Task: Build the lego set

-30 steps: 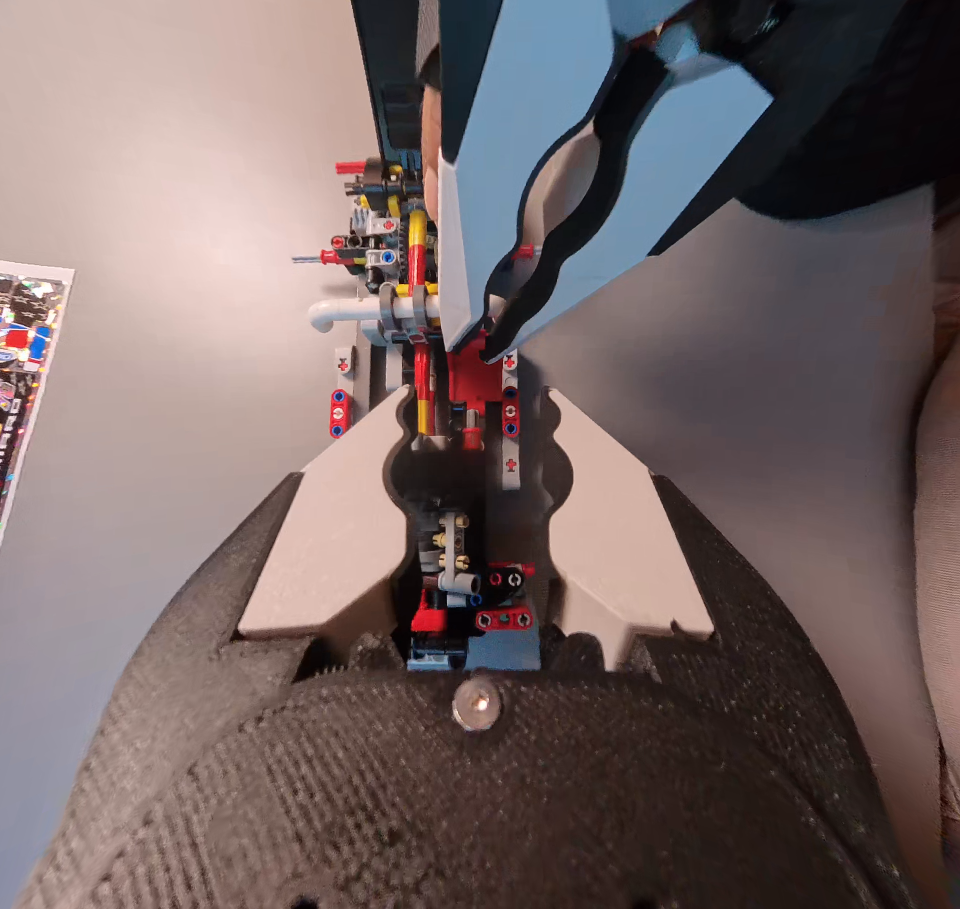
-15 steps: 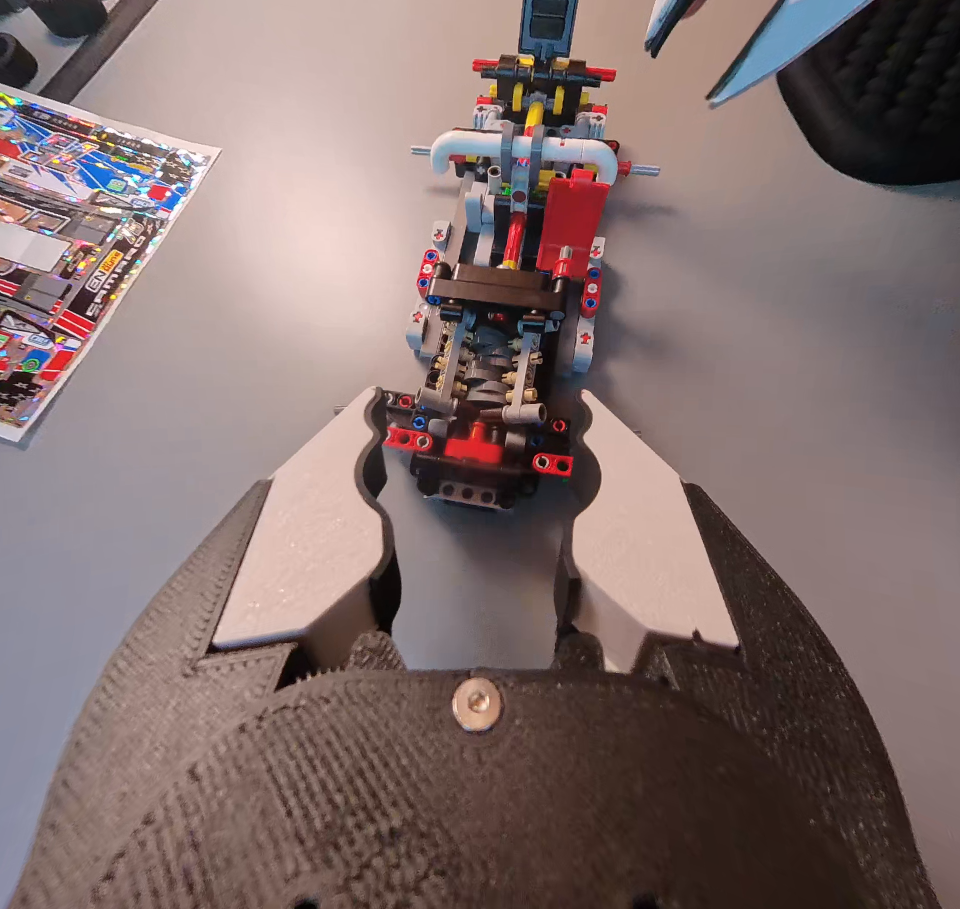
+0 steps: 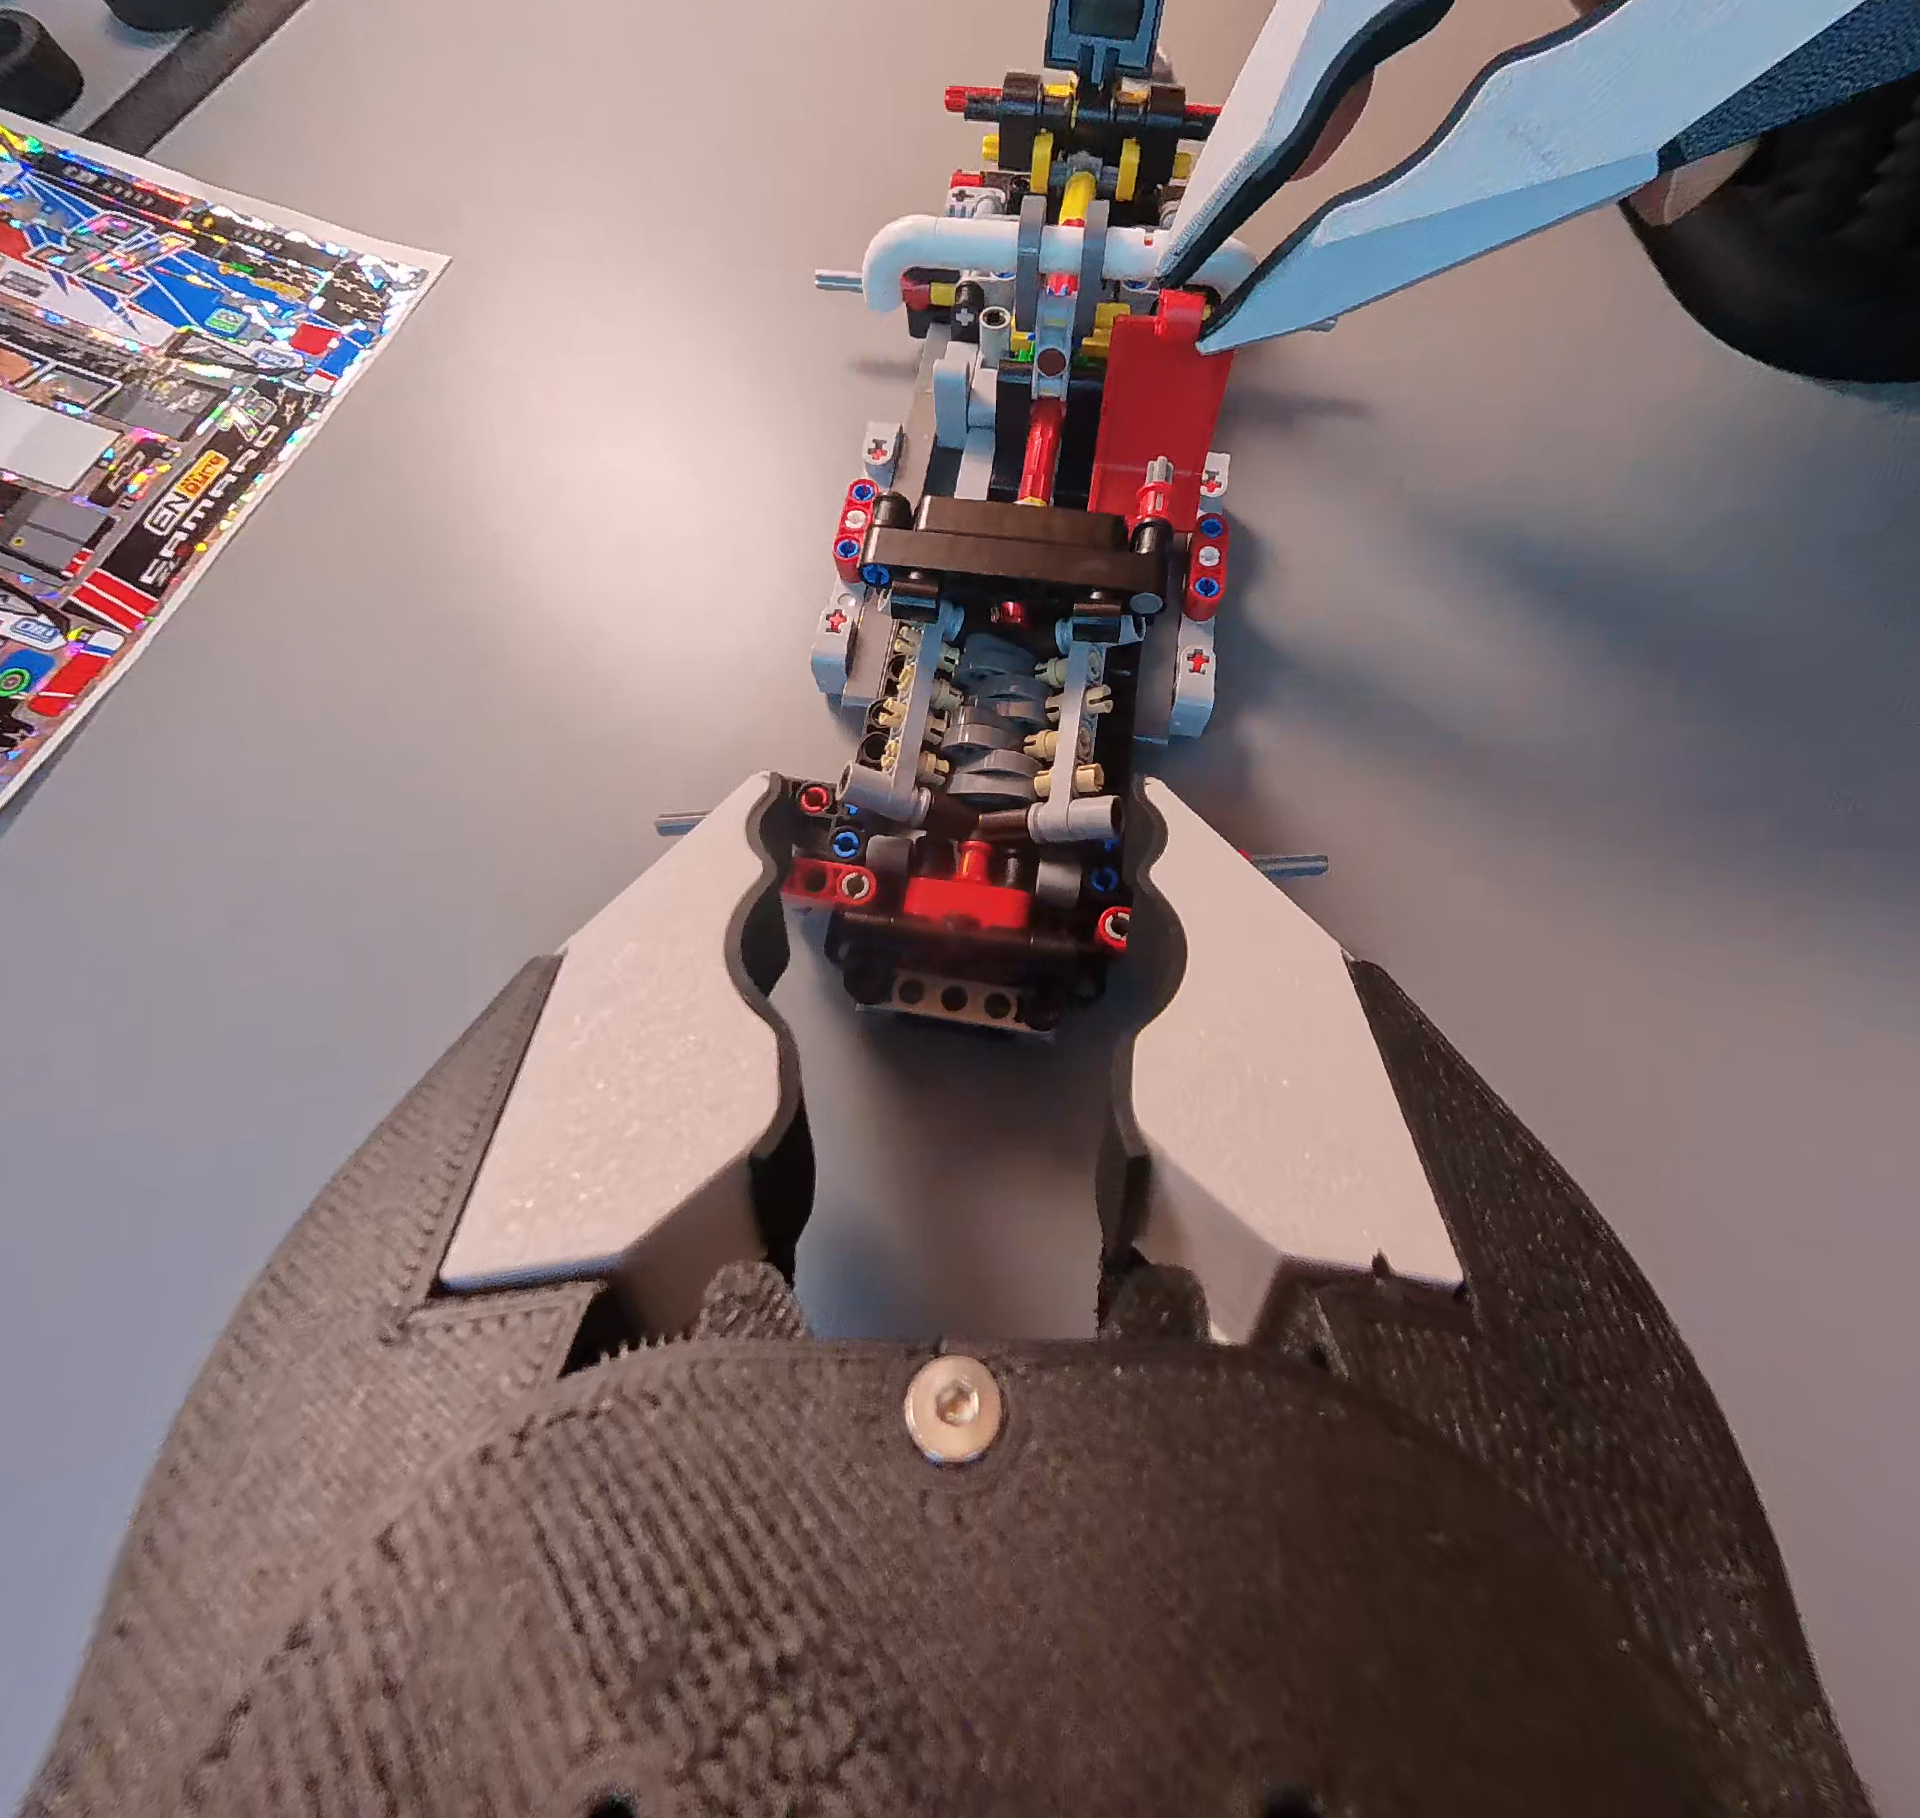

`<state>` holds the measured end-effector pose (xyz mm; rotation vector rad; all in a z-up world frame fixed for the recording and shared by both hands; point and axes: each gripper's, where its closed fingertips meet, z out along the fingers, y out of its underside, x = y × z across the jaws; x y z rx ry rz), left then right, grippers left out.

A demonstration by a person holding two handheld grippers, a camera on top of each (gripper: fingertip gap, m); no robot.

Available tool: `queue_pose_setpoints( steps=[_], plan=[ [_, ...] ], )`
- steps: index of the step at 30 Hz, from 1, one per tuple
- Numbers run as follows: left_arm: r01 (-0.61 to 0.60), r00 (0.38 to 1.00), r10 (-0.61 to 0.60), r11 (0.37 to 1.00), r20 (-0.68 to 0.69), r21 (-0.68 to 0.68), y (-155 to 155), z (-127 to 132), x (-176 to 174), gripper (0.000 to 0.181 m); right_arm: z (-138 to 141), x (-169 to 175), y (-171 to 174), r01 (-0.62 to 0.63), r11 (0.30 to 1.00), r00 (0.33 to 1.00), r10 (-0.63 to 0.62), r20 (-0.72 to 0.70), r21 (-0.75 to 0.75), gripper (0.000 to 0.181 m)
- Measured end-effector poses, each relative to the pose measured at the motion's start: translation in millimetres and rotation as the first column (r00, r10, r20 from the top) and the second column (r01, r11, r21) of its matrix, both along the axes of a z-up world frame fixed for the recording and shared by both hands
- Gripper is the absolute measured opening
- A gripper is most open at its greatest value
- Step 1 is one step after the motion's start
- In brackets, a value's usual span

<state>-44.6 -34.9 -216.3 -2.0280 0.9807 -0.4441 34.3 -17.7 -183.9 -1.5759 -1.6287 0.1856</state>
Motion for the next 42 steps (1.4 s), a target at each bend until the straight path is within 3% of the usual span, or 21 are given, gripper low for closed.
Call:
queue_pose_setpoints(
  steps=[8, 13, 17, 21, 25, 33, 37, 40, 42],
  plan=[
    [-0.024, 1.0, 0.024, 1.0, -0.018, 0.018, -0.5, 0.7, 0.5, 0.054, -0.5, -3.9, 9.9, 0.046, 0.996, 0.996, -0.052, 0.077, 0.077, 0.003],
    [-0.031, 1.0, 0.031, 0.999, -0.001, 0.012, -0.7, 0.7, -0.9, 0.055, 8.9, -7.2, 2.4, 0.015, 0.998, 1.0, -0.014, -0.011, 0.065, 0.019],
    [-0.026, 1.0, 0.026, 0.999, 0.017, 0.026, 0.1, 4.4, 0.3, 0.057, 11.9, 0.0, -14.5, -0.026, 1.0, 0.996, 0.028, -0.086, 0.017, 0.011],
    [-0.019, 1.0, 0.019, 0.999, 0.017, 0.028, 0.7, 4.1, 3.1, 0.056, -14.5, -1.2, -15.8, 0.063, 0.993, 0.987, -0.076, -0.144, -0.098, 0.007],
    [-0.029, 1.0, 0.029, 0.999, 0.006, 0.037, 1.7, 1.9, 3.3, 0.054, -23.0, -9.9, -6.0, 0.149, 0.981, 0.961, -0.173, -0.214, -0.124, 0.005],
    [-0.038, 0.999, 0.038, 0.999, 0.007, 0.033, 1.4, 1.3, 4.3, 0.055, -26.7, -11.0, -3.2, 0.242, 0.943, 0.921, -0.298, -0.253, -0.23, 0.01],
    [-0.046, 0.999, 0.045, 0.998, 0.008, 0.031, 1.6, 1.0, 3.9, 0.055, 2.6, -18.2, -6.1, 0.235, 0.951, 0.885, -0.295, -0.36, -0.201, 0.01],
    [-0.05, 0.999, 0.05, 0.998, 0.008, 0.026, 1.2, 0.8, 3.6, 0.055, -13.0, -16.4, -0.4, 0.302, 0.918, 0.888, -0.369, -0.275, -0.255, 0.01],
    [-0.05, 0.999, 0.05, 0.998, 0.004, 0.028, 0.6, 0.4, 3.3, 0.055, -14.9, -14.6, 3.4, 0.326, 0.907, 0.871, -0.398, -0.289, -0.265, 0.005]
  ],
)
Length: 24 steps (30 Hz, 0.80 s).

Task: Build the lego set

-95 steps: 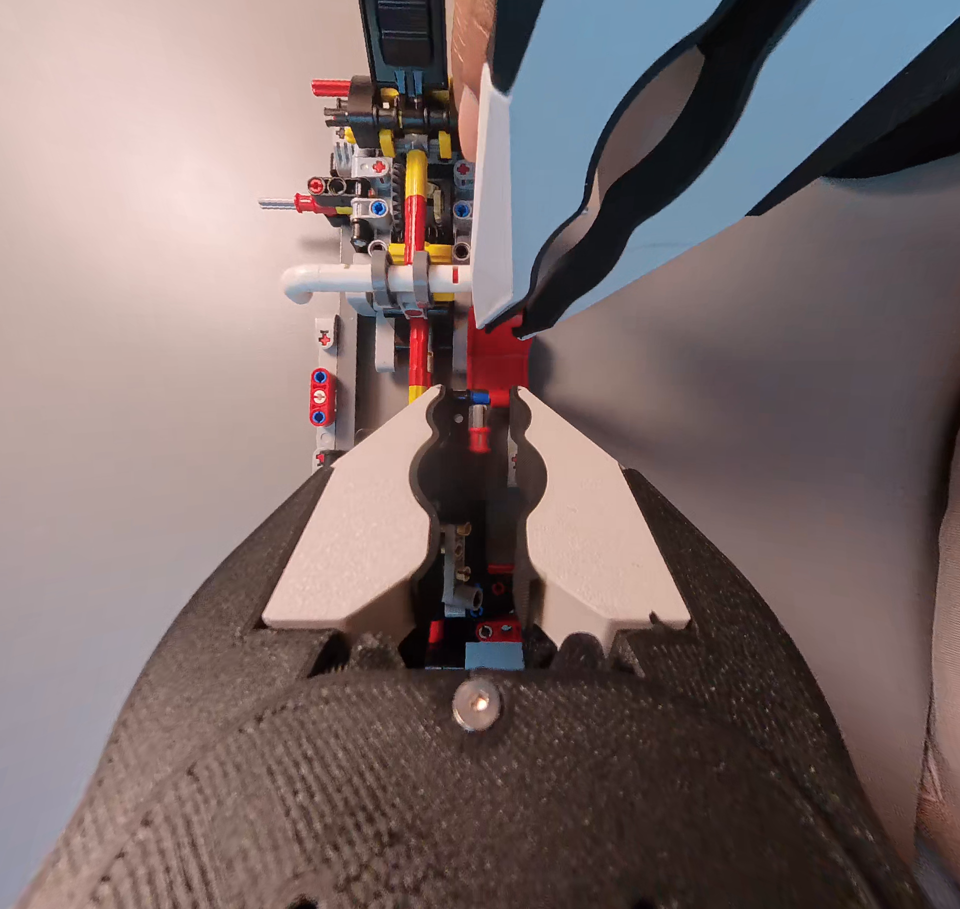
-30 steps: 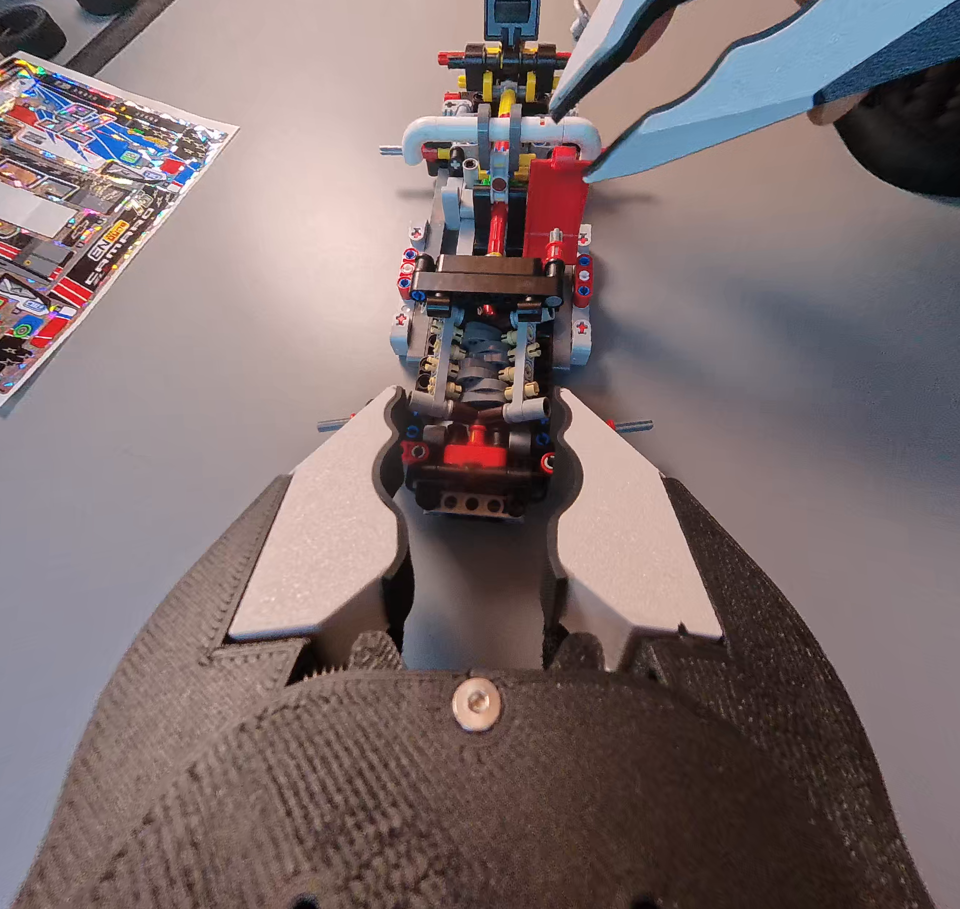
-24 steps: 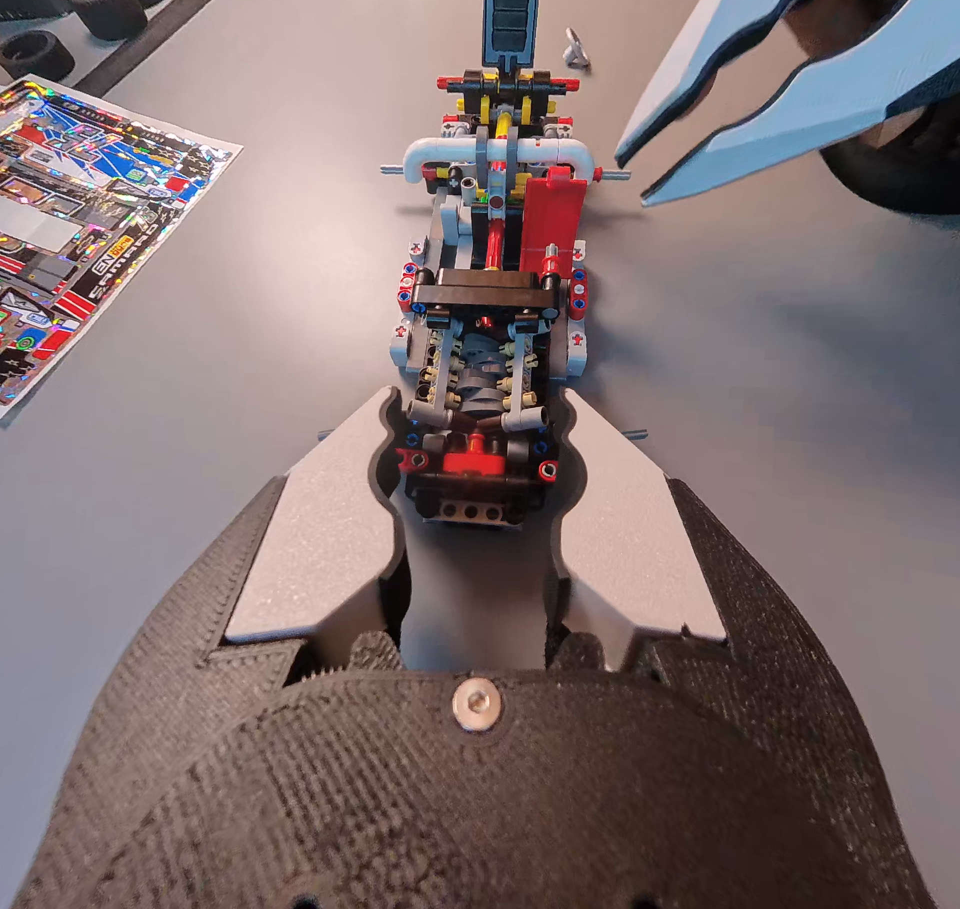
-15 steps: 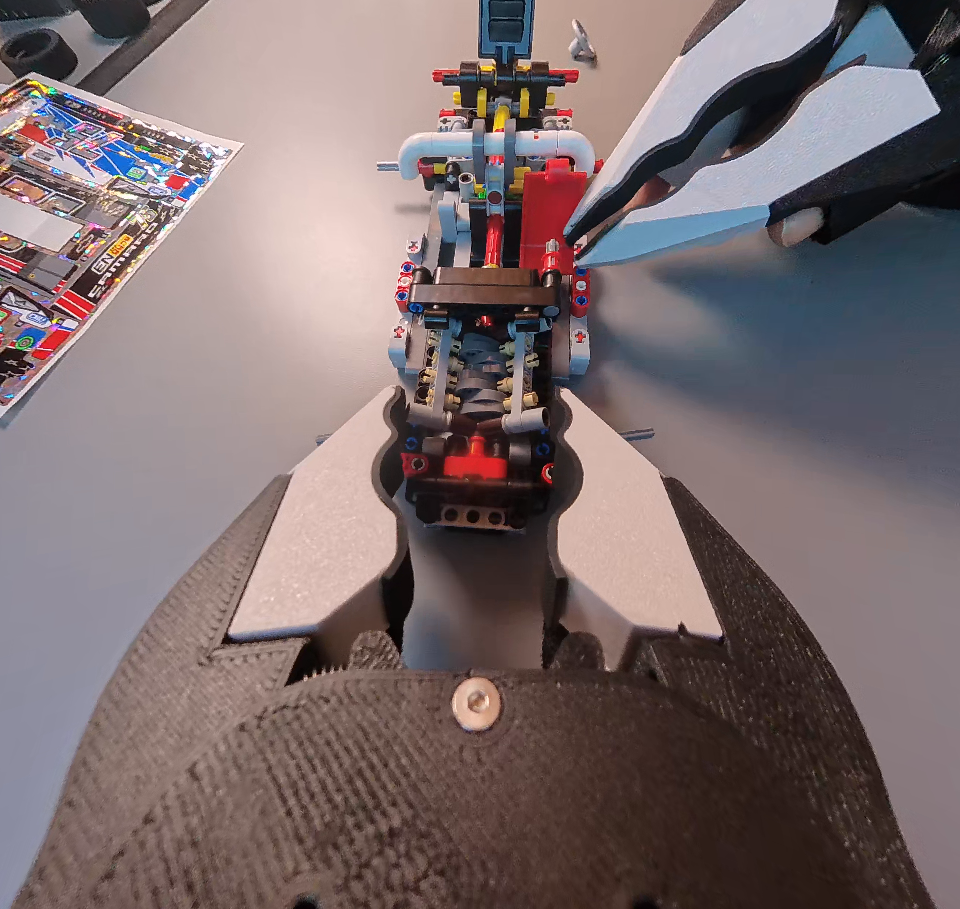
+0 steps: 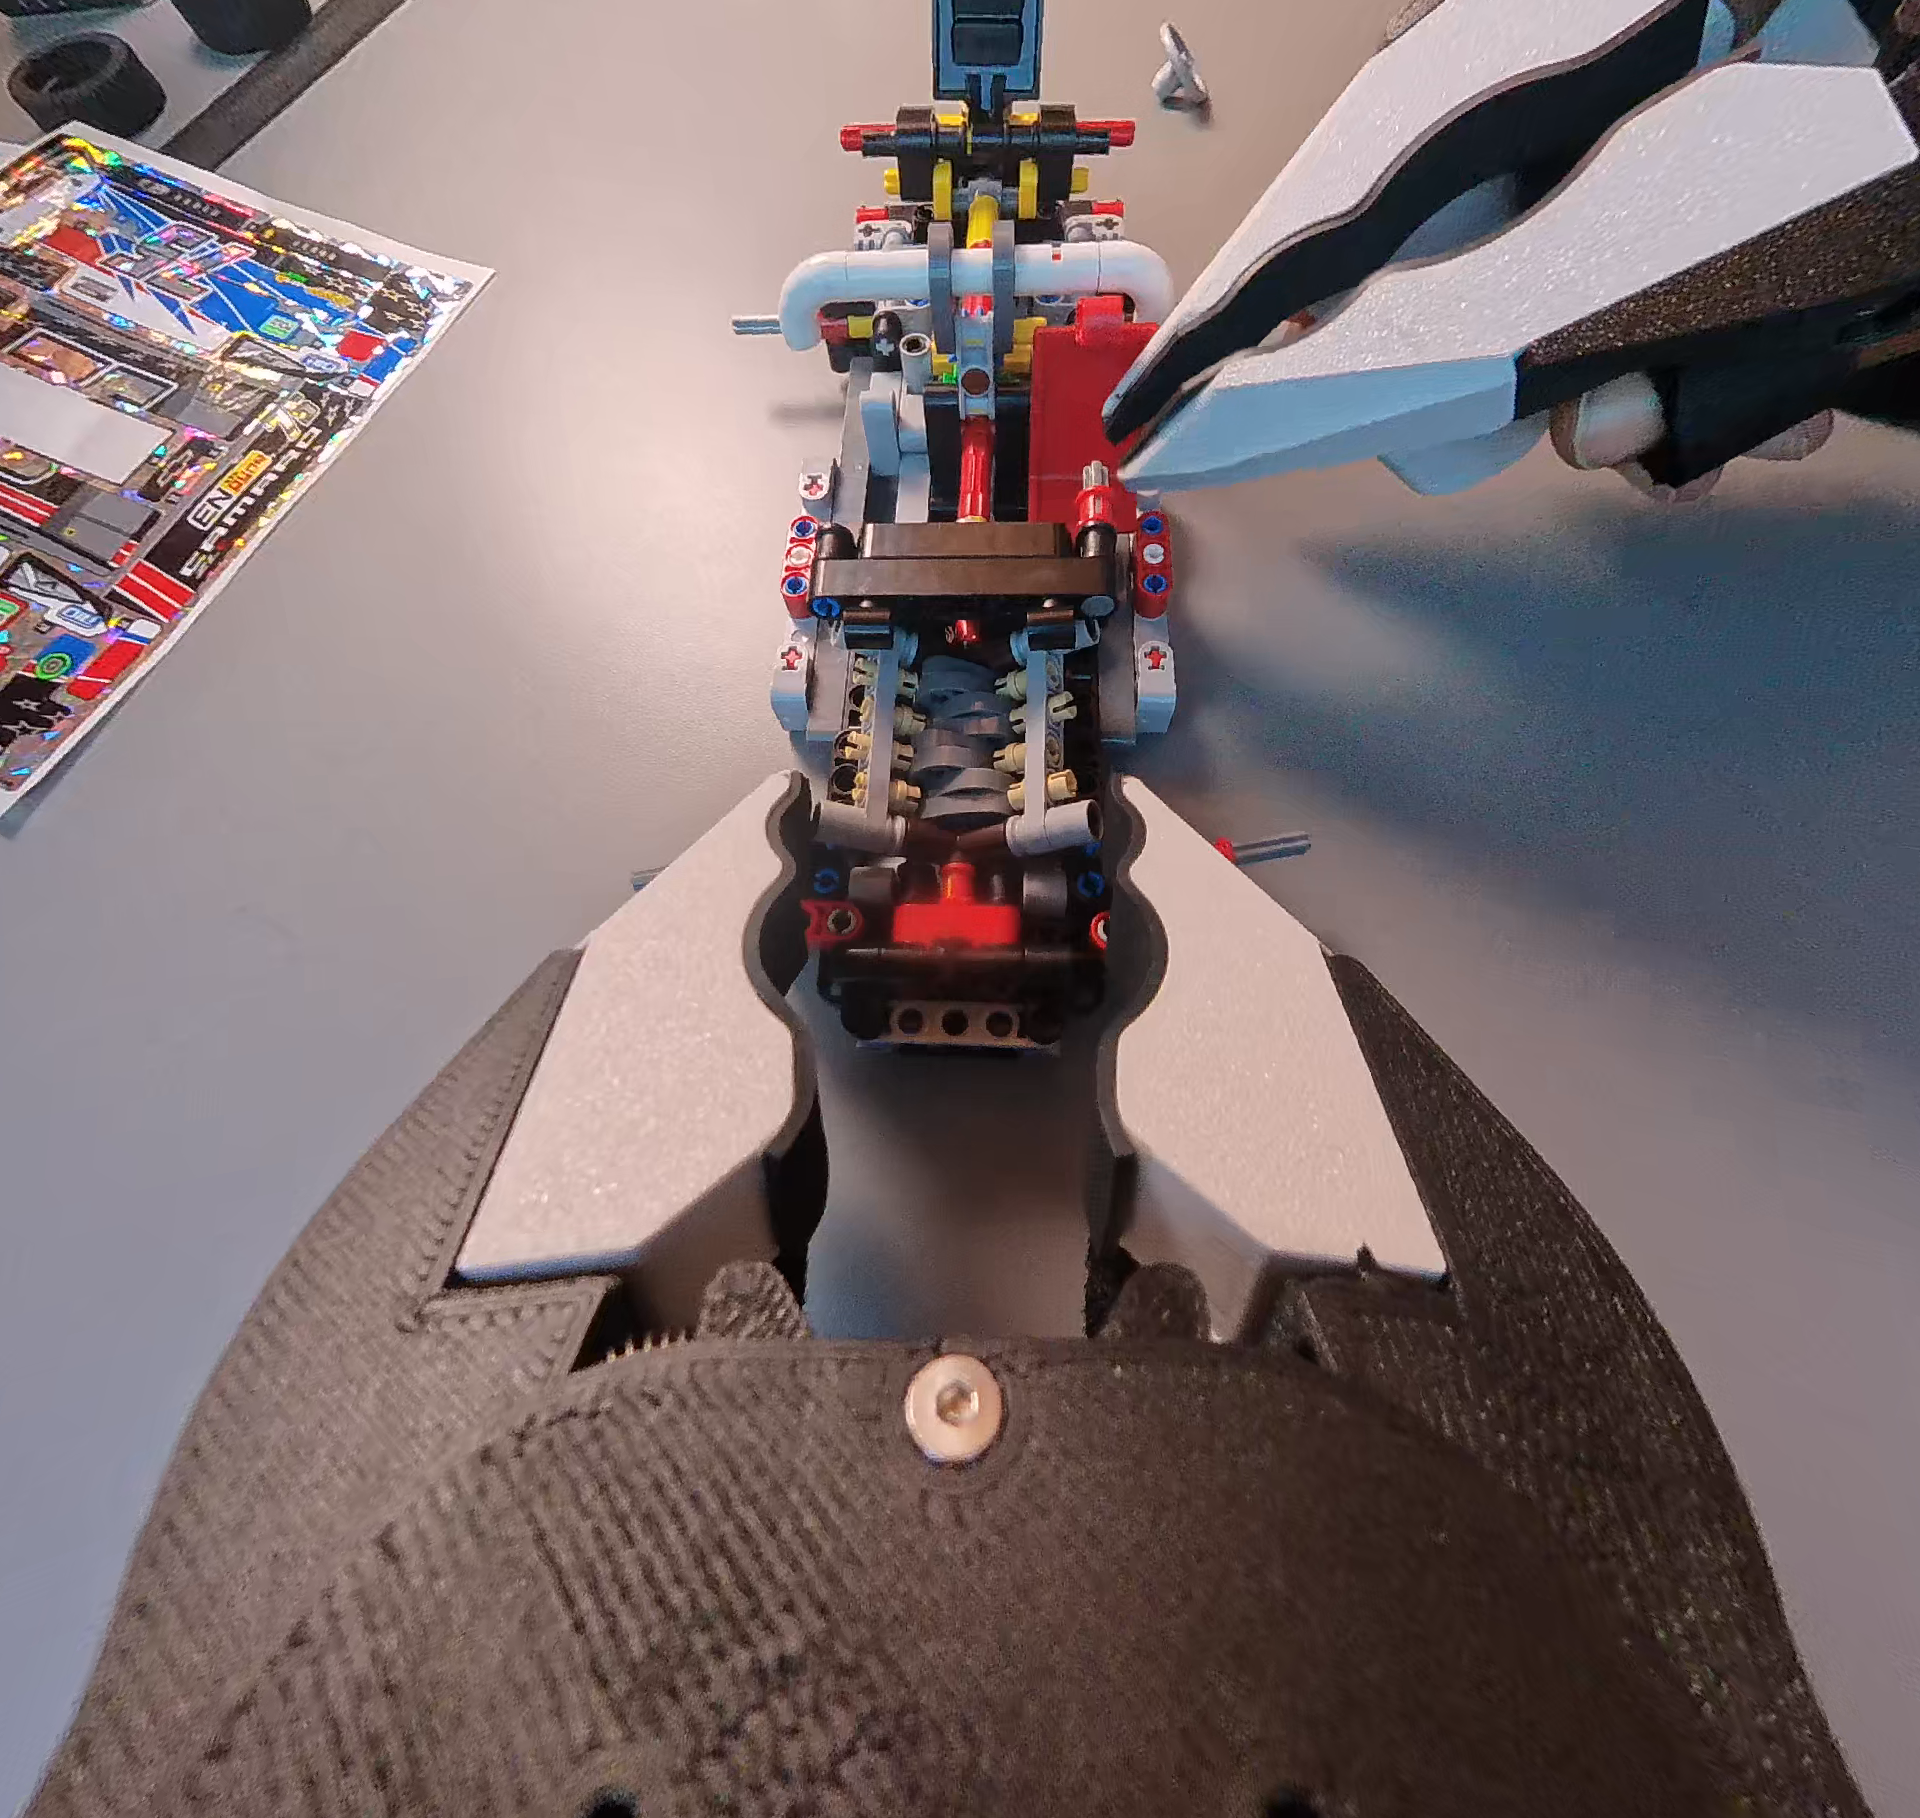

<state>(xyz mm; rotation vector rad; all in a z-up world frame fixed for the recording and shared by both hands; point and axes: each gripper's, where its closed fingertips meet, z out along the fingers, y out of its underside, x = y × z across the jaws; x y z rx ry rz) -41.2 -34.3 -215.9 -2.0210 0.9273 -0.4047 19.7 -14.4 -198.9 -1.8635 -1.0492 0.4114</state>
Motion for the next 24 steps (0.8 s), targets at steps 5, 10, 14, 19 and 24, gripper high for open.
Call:
queue_pose_setpoints(
  steps=[5, 10, 14, 19, 24],
  plan=[
    [-0.008, 1.0, 0.008, 1.0, 0.01, -0.011, -0.2, -0.4, -0.3, 0.055, 2.5, 5.3, 8.7, 0.089, 0.996, 0.993, -0.091, -0.081, -0.027, 0.0],
    [-0.019, 1.0, 0.019, 1.0, 0.019, -0.017, 0.1, -0.1, 0.0, 0.055, 3.4, 3.1, 16.7, 0.167, 0.976, 0.952, -0.197, -0.235, -0.14, 0.0],
    [-0.019, 1.0, 0.02, 1.0, 0.022, -0.017, 0.4, -0.1, -0.8, 0.055, 10.6, -1.9, 12.9, 0.158, 0.98, 0.945, -0.186, -0.27, -0.122, 0.003],
    [-0.022, 1.0, 0.022, 1.0, 0.02, -0.006, 1.7, 0.1, -1.1, 0.055, 8.5, -3.7, 14.1, 0.15, 0.987, 0.967, -0.16, -0.2, -0.063, 0.004],
    [-0.021, 0.999, 0.021, 1.0, 0.026, -0.001, 2.7, 0.0, -1.7, 0.055, 10.1, 1.1, 10.3, 0.14, 0.99, 0.971, -0.143, -0.194, -0.028, 0.012]
  ],
)
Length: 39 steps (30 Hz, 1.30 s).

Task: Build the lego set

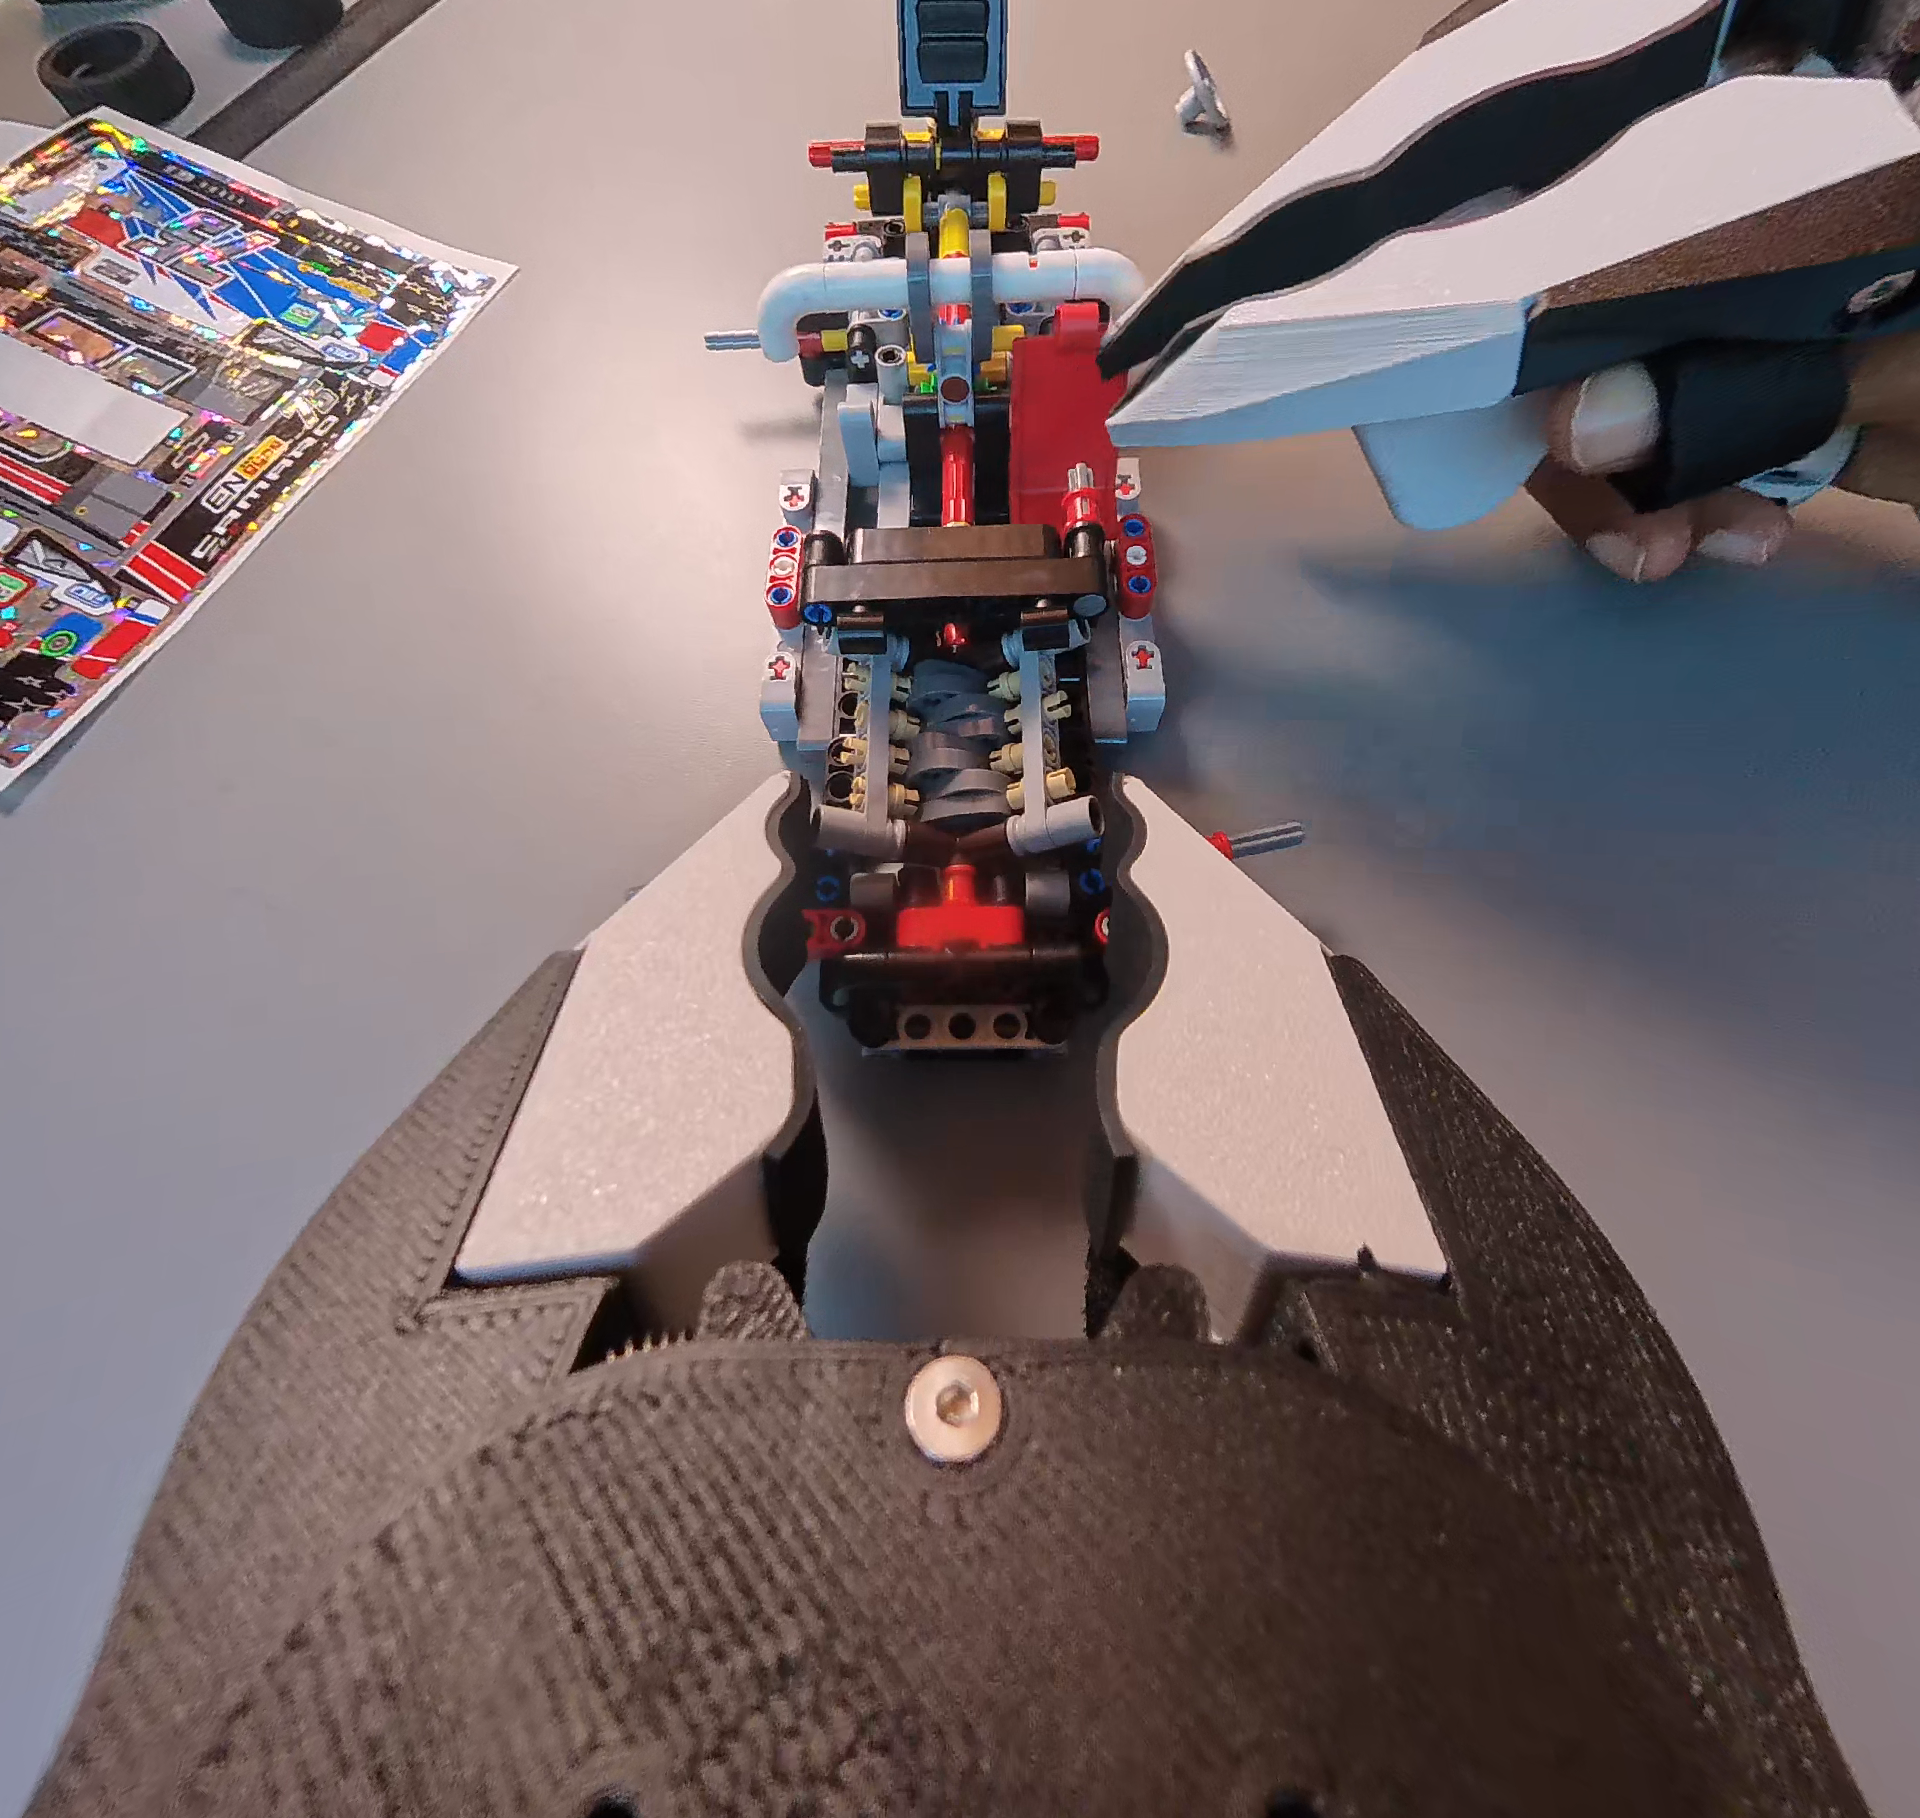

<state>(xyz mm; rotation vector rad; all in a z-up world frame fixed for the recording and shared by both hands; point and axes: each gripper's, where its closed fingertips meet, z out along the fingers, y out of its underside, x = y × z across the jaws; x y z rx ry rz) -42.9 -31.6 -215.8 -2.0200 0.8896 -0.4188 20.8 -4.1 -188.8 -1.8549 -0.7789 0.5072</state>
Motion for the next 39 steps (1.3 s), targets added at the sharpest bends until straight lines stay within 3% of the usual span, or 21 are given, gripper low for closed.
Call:
queue_pose_setpoints(
  steps=[4, 7, 10, 13, 16, 19, 22, 24, 27, 29, 31, 32, 34, 36, 39],
  plan=[
    [0.008, 1.0, -0.008, 1.0, 0.002, 0.014, 2.9, 0.1, -0.7, 0.055, 36.9, 10.8, -28.9, -0.143, 0.988, 0.985, 0.147, -0.092, 0.05, 0.016],
    [0.04, 0.999, -0.04, 0.999, -0.004, 0.022, 7.5, 0.1, -1.7, 0.055, 62.5, 78.0, 1.9, -0.081, 0.983, 0.996, 0.077, 0.034, 0.166, 0.015],
    [0.091, 0.996, -0.091, 0.995, -0.003, 0.033, 14.9, -0.1, -2.1, 0.056, 34.8, 147.8, 46.8, -0.069, 0.997, 0.977, 0.063, 0.203, 0.024, 0.021],
    [0.131, 0.991, -0.131, 0.991, 0.02, 0.03, 22.5, -0.4, -2.2, 0.056, -11.6, 181.8, 73.3, -0.178, 0.979, 0.93, 0.199, 0.308, -0.097, 0.024],
    [0.134, 0.99, -0.135, 0.991, 0.049, 0.023, 28.8, -1.4, -1.6, 0.056, -38.3, 187.0, 88.4, -0.245, 0.945, 0.914, 0.299, 0.273, -0.216, 0.034],
    [0.124, 0.992, -0.125, 0.991, 0.029, 0.04, 33.0, -1.9, -1.5, 0.056, -41.7, 174.1, 89.7, -0.272, 0.928, 0.905, 0.337, 0.261, -0.253, 0.045],
    [0.114, 0.993, -0.115, 0.991, 0.011, 0.065, 34.1, -0.5, -1.9, 0.056, -48.1, 172.5, 96.1, -0.235, 0.956, 0.87, 0.288, 0.4, -0.178, 0.033],
    [0.115, 0.993, -0.117, 0.99, 0.021, 0.084, 32.7, 4.6, -1.2, 0.058, -48.4, 172.6, 98.5, -0.207, 0.965, 0.872, 0.257, 0.416, -0.163, 0.022],
    [0.102, 0.989, -0.115, 0.986, 0.096, 0.129, 29.2, 24.9, 1.2, 0.06, -46.5, 168.2, 92.4, -0.263, 0.958, 0.863, 0.287, 0.415, -0.115, 0.022],
    [0.089, 0.983, -0.113, 0.983, 0.144, 0.163, 25.4, 40.1, 3.5, 0.059, -30.8, 151.0, 71.7, -0.363, 0.929, 0.884, 0.369, 0.287, -0.076, 0.021],
    [0.095, 0.973, -0.133, 0.976, 0.188, 0.197, 17.6, 54.0, 10.4, 0.055, 10.4, 126.1, 37.1, -0.493, 0.87, 0.87, 0.492, -0.016, -0.024, 0.021],
    [0.107, 0.966, -0.153, 0.971, 0.211, 0.212, 12.1, 60.6, 16.2, 0.051, 37.2, 117.0, 19.9, -0.549, 0.836, 0.819, 0.537, -0.204, -0.001, 0.021],
    [0.146, 0.944, -0.207, 0.961, 0.258, 0.237, -0.7, 73.5, 31.5, 0.045, 86.6, 109.2, -10.3, -0.654, 0.755, 0.629, 0.582, -0.515, 0.053, 0.021],
    [0.192, 0.915, -0.269, 0.946, 0.3, 0.263, -14.8, 87.4, 48.6, 0.033, 114.3, 106.3, -29.5, -0.713, 0.693, 0.471, 0.588, -0.658, 0.107, 0.021],
    [0.224, 0.885, -0.328, 0.923, 0.331, 0.314, -29.4, 108.1, 69.0, 0.021, 132.8, 98.6, -51.3, -0.781, 0.605, 0.302, 0.583, -0.754, 0.155, 0.021]
  ],
)
